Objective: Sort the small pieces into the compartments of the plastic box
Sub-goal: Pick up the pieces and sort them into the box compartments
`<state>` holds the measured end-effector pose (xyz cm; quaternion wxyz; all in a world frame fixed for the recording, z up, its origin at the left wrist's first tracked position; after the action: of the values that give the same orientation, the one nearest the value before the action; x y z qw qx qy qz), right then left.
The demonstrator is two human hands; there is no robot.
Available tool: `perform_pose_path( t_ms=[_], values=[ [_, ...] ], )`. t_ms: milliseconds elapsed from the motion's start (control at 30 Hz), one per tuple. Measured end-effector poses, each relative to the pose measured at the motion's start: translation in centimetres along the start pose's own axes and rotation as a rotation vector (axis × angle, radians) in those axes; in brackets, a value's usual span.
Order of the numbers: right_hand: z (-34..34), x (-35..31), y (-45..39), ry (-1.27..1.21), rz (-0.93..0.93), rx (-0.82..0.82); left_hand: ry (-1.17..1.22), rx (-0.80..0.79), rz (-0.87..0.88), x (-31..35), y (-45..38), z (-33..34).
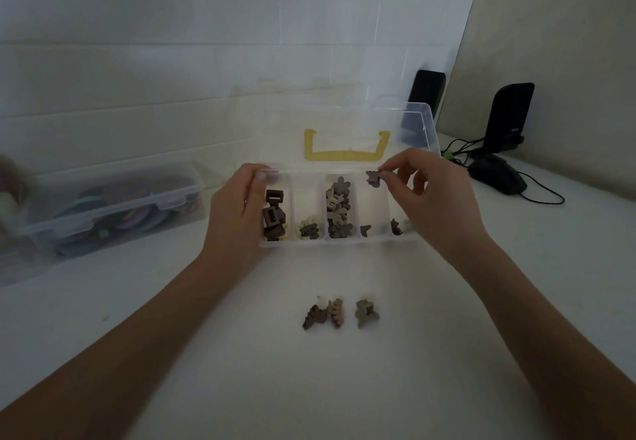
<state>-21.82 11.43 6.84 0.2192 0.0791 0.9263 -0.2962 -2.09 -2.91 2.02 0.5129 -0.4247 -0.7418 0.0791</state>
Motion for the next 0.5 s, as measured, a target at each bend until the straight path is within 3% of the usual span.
perform_pose_path(
  t_ms=[333,500],
  values=[
    [0.8,-0.1,0.1,0.173,0.020,-0.121,-0.015,0.012,-0.006,0.0,0.0,-0.1],
    [0.4,-1.3,0.5,-0.023,-0.135,-0.258,-0.004,0.020,-0.010,-0.2,-0.1,-0.1]
  ],
)
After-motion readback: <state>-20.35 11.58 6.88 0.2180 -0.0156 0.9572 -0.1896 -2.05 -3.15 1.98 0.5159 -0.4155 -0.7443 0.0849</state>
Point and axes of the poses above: each hand's wrist, its own y-axis away from the middle knuckle, its own z-axis out of the palm, x = y × z, the point moved 2 cm from there along -y, towards the middle knuckle, and after that the axes turned 15 degrees about -x, right-handed, at the moved point
